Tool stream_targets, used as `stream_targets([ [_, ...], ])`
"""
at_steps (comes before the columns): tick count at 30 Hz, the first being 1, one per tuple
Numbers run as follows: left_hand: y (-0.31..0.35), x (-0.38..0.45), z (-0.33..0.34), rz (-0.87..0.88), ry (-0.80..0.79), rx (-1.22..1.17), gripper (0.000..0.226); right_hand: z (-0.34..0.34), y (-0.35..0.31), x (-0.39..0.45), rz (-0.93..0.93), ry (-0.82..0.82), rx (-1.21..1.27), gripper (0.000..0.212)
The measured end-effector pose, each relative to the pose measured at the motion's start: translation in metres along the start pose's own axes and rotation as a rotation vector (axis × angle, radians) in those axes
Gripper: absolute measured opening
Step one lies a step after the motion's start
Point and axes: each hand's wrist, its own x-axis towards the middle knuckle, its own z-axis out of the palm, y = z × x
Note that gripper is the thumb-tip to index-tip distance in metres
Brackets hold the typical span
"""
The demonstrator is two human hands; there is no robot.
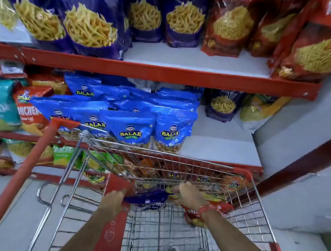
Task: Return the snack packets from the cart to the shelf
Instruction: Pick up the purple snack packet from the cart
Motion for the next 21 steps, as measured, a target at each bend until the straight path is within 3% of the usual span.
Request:
stream_targets([
  [5,-0.005,0.007,0.013,-0.129,0.085,-0.144,0.036,0.018,-0.004,0.023,0.093,0.003,0.023,0.028],
  [9,-0.008,0.016,0.015,-0.213,0.120,-0.267,0.032,0.030,-0.005,0.037,0.139,-0.006,0.018,0.027],
  [14,-0.012,0.021,0.021,-0.293,0.126,-0.373,0.021,0.041,0.002,0.043,0.184,0.096,0.127,0.026],
  [19,-0.009,0.017,0.013,-0.265,0.314,-0.670,0.003,0.025,0.008,0.038,0.112,0.165,0.252,0.025],
  [21,-0.009,0.012,0.007,-0.179,0.371,-0.870,0.022,0.012,0.013,0.031,0.060,0.182,0.328,0.023],
])
